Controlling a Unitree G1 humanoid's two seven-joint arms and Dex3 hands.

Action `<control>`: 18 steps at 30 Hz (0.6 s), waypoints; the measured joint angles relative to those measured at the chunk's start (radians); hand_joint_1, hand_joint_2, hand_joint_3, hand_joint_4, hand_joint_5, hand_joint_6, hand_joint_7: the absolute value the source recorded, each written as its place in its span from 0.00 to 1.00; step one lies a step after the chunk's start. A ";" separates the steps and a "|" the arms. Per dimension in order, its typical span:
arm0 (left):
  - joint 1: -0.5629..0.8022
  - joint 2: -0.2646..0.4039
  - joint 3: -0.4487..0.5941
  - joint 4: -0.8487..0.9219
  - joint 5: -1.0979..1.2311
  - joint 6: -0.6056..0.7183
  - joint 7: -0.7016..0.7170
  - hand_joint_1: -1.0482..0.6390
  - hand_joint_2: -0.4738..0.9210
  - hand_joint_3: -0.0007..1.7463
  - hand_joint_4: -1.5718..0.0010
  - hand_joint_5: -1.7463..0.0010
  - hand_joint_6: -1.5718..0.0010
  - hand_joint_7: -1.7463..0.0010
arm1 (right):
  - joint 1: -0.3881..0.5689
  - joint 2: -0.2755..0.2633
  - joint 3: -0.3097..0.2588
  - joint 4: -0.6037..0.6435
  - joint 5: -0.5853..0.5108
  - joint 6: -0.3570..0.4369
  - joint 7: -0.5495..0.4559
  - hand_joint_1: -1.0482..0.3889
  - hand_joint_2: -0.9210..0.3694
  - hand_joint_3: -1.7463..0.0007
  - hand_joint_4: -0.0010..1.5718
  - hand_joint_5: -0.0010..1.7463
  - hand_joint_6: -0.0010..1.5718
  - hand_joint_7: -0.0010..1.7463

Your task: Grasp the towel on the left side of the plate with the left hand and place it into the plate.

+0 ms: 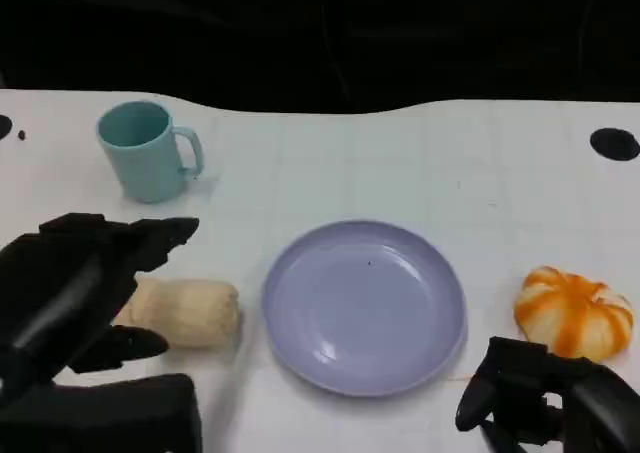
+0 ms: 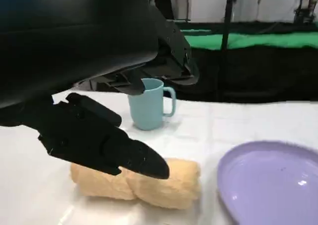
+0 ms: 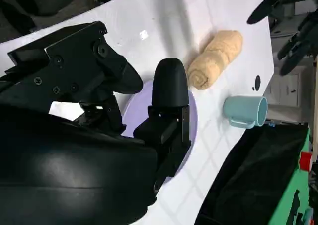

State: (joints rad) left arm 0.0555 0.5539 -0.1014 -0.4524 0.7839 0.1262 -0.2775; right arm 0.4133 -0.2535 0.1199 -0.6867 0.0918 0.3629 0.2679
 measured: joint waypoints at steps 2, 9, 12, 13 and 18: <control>-0.036 0.000 -0.029 0.048 0.033 0.025 -0.041 0.33 0.99 0.00 0.79 0.87 0.78 1.00 | 0.001 -0.001 0.000 -0.001 -0.001 -0.001 0.001 0.72 0.25 0.36 0.45 1.00 0.38 0.86; -0.159 -0.010 -0.135 0.227 0.106 0.082 -0.117 0.32 0.98 0.00 0.77 0.93 0.79 1.00 | 0.012 -0.001 -0.001 -0.003 -0.001 -0.004 0.003 0.70 0.25 0.36 0.46 1.00 0.39 0.86; -0.203 -0.029 -0.172 0.298 0.116 0.098 -0.132 0.32 0.98 0.00 0.76 0.95 0.79 1.00 | 0.016 -0.003 -0.001 -0.007 -0.002 -0.004 0.003 0.70 0.25 0.37 0.46 1.00 0.39 0.86; -0.214 -0.032 -0.180 0.319 0.116 0.098 -0.134 0.32 0.98 0.00 0.76 0.95 0.79 1.00 | 0.016 -0.004 0.000 -0.009 -0.002 -0.004 0.003 0.70 0.25 0.37 0.46 1.00 0.39 0.86; -0.283 -0.058 -0.237 0.484 0.119 0.086 -0.105 0.31 0.98 0.00 0.75 0.96 0.79 1.00 | 0.024 -0.006 0.000 -0.014 -0.003 -0.004 0.002 0.71 0.25 0.37 0.47 1.00 0.39 0.86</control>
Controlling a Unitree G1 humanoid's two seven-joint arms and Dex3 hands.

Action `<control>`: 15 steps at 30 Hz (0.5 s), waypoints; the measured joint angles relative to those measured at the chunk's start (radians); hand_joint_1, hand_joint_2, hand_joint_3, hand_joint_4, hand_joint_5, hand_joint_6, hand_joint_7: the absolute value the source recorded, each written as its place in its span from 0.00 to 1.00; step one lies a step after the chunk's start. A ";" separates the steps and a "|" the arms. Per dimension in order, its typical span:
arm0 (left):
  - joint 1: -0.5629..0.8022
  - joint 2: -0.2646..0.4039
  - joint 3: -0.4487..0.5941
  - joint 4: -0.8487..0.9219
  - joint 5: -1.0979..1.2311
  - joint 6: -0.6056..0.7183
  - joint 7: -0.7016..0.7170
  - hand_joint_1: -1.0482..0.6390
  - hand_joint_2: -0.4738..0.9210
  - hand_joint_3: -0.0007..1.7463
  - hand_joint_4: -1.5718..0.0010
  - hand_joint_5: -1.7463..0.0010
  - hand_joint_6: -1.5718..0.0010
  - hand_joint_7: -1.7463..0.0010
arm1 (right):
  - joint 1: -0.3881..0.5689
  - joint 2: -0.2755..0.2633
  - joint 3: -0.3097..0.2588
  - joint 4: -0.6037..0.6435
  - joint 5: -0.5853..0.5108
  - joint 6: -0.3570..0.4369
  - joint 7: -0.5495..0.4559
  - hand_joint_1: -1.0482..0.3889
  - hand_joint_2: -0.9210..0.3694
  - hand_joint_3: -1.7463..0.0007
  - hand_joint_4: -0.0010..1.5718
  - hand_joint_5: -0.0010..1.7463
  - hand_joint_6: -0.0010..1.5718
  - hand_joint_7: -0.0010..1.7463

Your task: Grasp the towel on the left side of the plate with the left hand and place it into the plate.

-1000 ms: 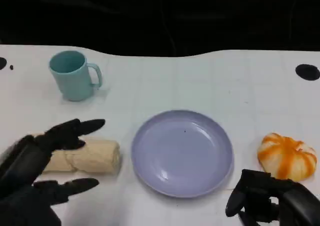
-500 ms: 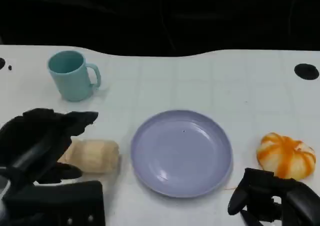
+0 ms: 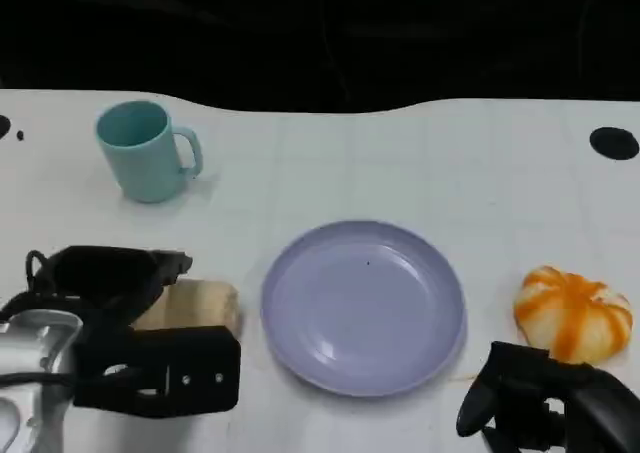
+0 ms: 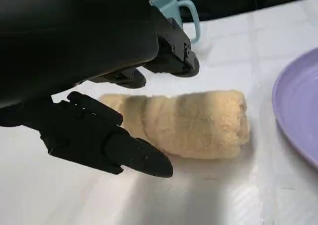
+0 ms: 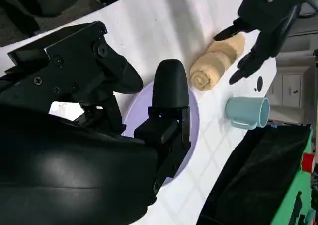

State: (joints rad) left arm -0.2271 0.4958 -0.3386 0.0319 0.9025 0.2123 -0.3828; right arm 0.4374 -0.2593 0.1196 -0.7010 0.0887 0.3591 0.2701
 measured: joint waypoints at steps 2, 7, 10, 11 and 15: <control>-0.028 -0.016 -0.023 0.082 0.006 -0.011 0.042 0.31 0.99 0.00 0.74 0.96 0.78 1.00 | 0.007 -0.001 0.000 -0.002 0.000 0.000 0.000 0.71 0.25 0.37 0.47 1.00 0.39 0.86; -0.100 -0.049 -0.058 0.257 0.007 -0.035 0.143 0.39 1.00 0.04 0.68 0.96 0.72 0.98 | 0.014 -0.002 0.002 -0.016 -0.001 0.000 0.000 0.72 0.24 0.36 0.47 1.00 0.39 0.85; -0.132 -0.062 -0.069 0.359 -0.016 -0.071 0.192 0.44 1.00 0.05 0.55 0.90 0.63 0.96 | 0.016 -0.003 0.002 -0.019 -0.001 0.000 0.000 0.73 0.24 0.36 0.47 1.00 0.39 0.85; -0.140 -0.065 -0.069 0.392 -0.031 -0.091 0.219 0.46 1.00 0.07 0.52 0.73 0.54 0.97 | 0.016 -0.003 0.003 -0.020 -0.001 0.000 0.000 0.73 0.24 0.36 0.47 1.00 0.39 0.85; -0.156 -0.077 -0.056 0.510 -0.090 -0.192 0.377 0.49 1.00 0.21 0.49 0.44 0.35 0.93 | 0.017 -0.003 0.004 -0.020 -0.003 0.000 0.000 0.72 0.24 0.36 0.47 1.00 0.39 0.85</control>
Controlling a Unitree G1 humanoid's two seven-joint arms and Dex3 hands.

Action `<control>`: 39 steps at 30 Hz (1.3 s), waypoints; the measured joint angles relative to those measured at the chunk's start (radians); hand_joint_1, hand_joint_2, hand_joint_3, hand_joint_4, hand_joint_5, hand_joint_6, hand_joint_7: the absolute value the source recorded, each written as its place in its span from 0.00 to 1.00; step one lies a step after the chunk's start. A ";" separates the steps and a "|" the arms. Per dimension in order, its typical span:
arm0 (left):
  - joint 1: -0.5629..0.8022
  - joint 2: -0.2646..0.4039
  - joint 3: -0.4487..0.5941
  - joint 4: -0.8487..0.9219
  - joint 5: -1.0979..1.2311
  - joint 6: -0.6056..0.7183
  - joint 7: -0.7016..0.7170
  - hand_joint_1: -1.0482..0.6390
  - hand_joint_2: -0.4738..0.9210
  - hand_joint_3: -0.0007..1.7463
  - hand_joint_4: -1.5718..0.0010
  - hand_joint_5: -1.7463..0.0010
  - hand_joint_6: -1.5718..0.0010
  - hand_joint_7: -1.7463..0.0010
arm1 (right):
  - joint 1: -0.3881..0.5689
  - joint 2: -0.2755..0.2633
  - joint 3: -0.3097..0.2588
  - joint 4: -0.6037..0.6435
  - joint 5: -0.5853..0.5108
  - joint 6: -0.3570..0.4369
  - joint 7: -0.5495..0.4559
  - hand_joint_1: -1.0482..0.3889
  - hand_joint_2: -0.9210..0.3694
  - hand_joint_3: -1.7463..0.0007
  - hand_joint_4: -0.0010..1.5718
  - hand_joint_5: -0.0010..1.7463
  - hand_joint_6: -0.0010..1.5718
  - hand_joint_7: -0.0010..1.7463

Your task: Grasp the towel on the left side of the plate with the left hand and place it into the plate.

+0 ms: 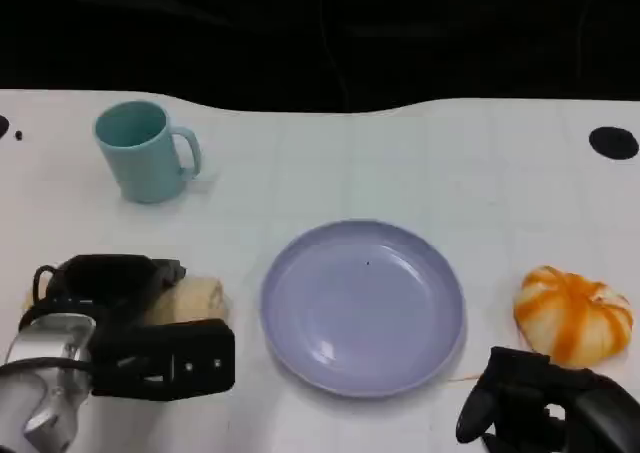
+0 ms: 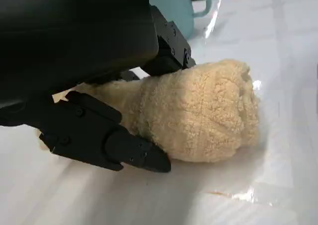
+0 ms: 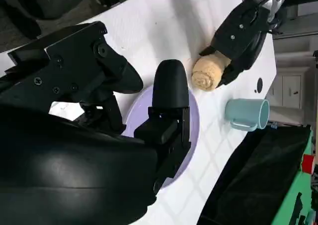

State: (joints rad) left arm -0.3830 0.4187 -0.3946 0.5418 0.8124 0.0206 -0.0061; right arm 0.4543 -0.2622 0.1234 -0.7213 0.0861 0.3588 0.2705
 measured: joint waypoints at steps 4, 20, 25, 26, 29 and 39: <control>-0.004 -0.004 -0.001 0.092 -0.008 -0.084 0.151 0.49 1.00 0.15 0.47 0.04 0.44 0.47 | 0.001 0.000 0.000 0.001 0.003 -0.001 0.001 0.70 0.25 0.36 0.47 1.00 0.39 0.85; 0.065 -0.021 0.054 -0.096 -0.058 -0.088 0.337 0.51 0.84 0.37 0.45 0.00 0.62 0.00 | -0.005 0.001 -0.001 -0.003 0.007 0.007 0.001 0.71 0.25 0.35 0.47 1.00 0.39 0.85; 0.065 -0.032 0.062 -0.224 -0.077 -0.046 0.259 0.50 0.79 0.42 0.44 0.00 0.62 0.00 | -0.004 0.001 0.011 -0.010 0.003 0.018 -0.002 0.72 0.26 0.35 0.47 1.00 0.39 0.85; 0.064 -0.038 0.062 -0.247 -0.078 -0.038 0.241 0.50 0.78 0.41 0.44 0.00 0.61 0.00 | -0.004 0.001 0.013 -0.011 0.001 0.018 -0.002 0.72 0.26 0.35 0.47 1.00 0.39 0.85; 0.060 -0.062 0.061 -0.305 -0.097 -0.036 0.196 0.53 0.76 0.44 0.42 0.00 0.60 0.00 | -0.006 0.000 0.018 -0.012 -0.004 0.019 -0.002 0.72 0.26 0.35 0.47 1.00 0.39 0.86; -0.029 -0.166 -0.001 -0.351 -0.093 -0.044 0.119 0.52 0.69 0.53 0.42 0.00 0.58 0.01 | -0.012 -0.003 0.026 -0.012 -0.025 0.019 -0.001 0.72 0.26 0.34 0.47 1.00 0.39 0.85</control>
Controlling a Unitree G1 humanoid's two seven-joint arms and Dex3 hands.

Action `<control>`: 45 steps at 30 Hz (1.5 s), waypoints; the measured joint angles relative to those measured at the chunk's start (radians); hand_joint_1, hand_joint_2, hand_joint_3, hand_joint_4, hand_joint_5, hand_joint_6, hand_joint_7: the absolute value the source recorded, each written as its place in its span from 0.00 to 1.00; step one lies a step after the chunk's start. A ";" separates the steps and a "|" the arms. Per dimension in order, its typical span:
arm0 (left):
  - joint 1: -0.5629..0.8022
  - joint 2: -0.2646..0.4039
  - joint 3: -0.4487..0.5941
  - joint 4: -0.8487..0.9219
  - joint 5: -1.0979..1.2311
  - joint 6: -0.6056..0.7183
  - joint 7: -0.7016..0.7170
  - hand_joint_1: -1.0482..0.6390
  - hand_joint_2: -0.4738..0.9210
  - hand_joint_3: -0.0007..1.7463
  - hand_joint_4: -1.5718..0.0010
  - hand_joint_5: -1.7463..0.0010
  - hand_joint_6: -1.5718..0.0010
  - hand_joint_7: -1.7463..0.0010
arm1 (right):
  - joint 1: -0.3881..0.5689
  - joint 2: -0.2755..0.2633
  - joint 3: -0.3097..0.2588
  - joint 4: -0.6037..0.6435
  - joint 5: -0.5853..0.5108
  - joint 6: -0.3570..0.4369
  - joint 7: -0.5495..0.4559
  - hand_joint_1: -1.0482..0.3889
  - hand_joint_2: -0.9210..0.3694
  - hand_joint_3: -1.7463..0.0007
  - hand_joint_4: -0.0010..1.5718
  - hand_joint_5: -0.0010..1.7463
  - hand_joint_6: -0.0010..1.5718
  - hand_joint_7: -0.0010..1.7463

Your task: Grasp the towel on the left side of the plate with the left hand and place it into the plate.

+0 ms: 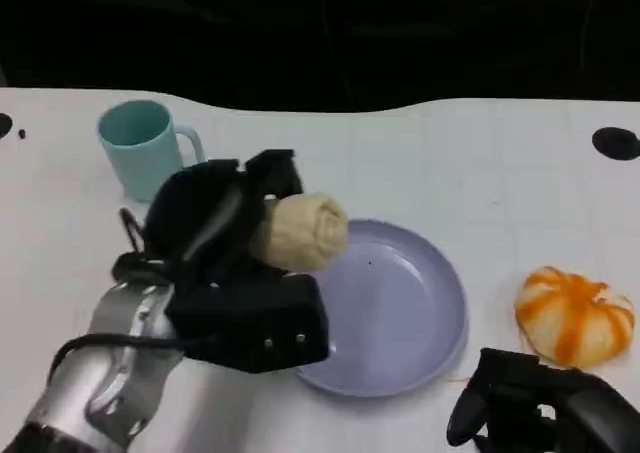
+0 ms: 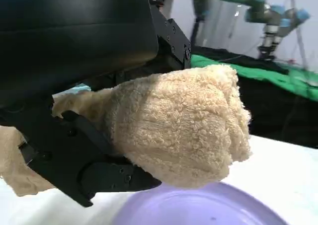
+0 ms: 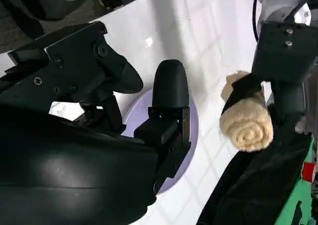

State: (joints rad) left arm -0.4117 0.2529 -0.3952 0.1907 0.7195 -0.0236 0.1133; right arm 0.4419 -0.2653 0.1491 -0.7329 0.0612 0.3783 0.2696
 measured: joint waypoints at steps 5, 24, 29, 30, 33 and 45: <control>-0.022 -0.054 -0.051 0.030 0.029 0.000 -0.005 0.52 0.72 0.44 0.42 0.00 0.59 0.00 | 0.007 0.000 0.000 0.000 0.001 -0.003 0.003 0.72 0.26 0.34 0.47 1.00 0.39 0.85; -0.094 -0.191 -0.143 0.154 0.049 0.022 -0.076 0.48 0.83 0.37 0.55 0.18 0.49 0.59 | 0.026 0.000 0.005 -0.005 -0.008 -0.018 0.008 0.72 0.28 0.32 0.49 1.00 0.40 0.85; -0.097 -0.166 -0.159 0.132 0.062 0.059 -0.185 0.34 0.99 0.12 0.66 0.60 0.63 0.95 | 0.023 0.000 0.007 -0.005 -0.007 -0.019 0.008 0.72 0.28 0.31 0.49 1.00 0.41 0.85; -0.101 -0.158 -0.169 0.121 0.074 0.077 -0.218 0.32 1.00 0.11 0.66 0.69 0.65 0.97 | 0.023 0.000 0.007 -0.005 -0.008 -0.021 0.008 0.72 0.28 0.31 0.49 1.00 0.41 0.85; -0.113 -0.135 -0.194 0.089 0.112 0.117 -0.294 0.24 1.00 0.10 0.73 0.85 0.75 1.00 | 0.022 -0.001 0.007 -0.004 -0.010 -0.036 0.012 0.73 0.28 0.31 0.49 1.00 0.41 0.85; -0.119 -0.119 -0.212 0.030 0.134 0.131 -0.352 0.08 1.00 0.12 0.85 0.93 0.91 1.00 | 0.015 -0.002 0.005 0.023 -0.009 -0.060 0.018 0.73 0.28 0.31 0.47 1.00 0.41 0.84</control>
State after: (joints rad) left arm -0.5307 0.1337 -0.6076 0.2205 0.8531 0.1074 -0.2384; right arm 0.4571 -0.2676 0.1540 -0.7101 0.0522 0.3178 0.2879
